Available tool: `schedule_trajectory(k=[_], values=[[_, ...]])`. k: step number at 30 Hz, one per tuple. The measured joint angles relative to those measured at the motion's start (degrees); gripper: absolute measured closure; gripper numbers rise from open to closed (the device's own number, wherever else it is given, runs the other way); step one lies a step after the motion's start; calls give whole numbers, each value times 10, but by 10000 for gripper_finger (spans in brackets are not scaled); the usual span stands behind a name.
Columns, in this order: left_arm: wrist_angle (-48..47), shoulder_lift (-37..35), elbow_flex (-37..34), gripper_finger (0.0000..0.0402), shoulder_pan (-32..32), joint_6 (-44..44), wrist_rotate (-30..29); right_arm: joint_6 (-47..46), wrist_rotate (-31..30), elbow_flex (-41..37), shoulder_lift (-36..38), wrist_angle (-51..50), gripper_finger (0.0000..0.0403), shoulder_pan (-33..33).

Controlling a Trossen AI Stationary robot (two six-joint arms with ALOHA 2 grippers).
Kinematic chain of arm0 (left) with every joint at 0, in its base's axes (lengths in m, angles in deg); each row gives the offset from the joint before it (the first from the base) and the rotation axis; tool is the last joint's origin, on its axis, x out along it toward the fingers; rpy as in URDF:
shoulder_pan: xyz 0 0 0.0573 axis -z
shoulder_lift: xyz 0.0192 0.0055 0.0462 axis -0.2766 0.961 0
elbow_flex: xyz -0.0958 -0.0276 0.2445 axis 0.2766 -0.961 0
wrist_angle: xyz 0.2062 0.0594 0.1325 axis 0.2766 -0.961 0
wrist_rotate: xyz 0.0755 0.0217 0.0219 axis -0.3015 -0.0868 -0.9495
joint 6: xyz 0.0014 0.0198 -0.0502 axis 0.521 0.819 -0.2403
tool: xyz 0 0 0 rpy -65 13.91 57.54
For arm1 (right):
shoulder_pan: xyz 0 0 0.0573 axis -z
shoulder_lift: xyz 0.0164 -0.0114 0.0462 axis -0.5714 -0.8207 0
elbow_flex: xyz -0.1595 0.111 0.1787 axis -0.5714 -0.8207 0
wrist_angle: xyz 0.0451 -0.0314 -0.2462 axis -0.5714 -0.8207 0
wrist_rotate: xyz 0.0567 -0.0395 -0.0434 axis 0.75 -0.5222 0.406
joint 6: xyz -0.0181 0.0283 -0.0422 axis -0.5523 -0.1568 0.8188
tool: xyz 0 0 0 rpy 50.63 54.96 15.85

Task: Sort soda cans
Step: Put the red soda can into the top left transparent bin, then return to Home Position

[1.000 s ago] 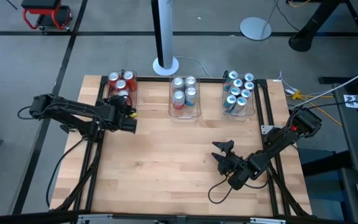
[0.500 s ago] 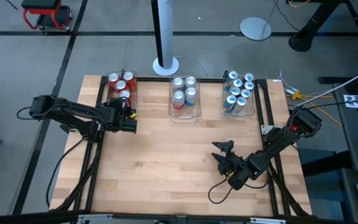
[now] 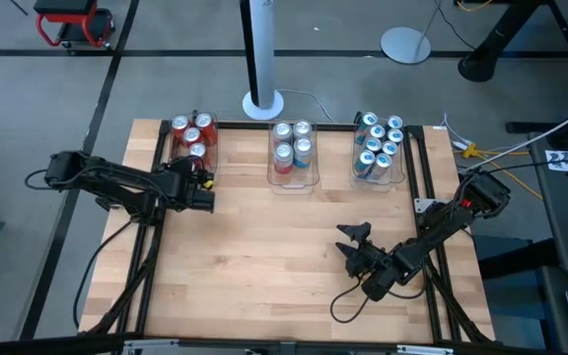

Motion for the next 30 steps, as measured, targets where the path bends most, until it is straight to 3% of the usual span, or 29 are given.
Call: schedule_trajectory(k=[13, 20, 30], values=[[-1, -3, -1, 66, -2, 8, -5, 0, 0, 0, 0, 0, 29, 0], [-36, -31, 17, 66, -2, 40, 17, 0, 0, 0, 0, 0, 29, 0], [-46, -75, 42, 66, -2, 100, 1, 0, 0, 0, 0, 0, 29, 0]])
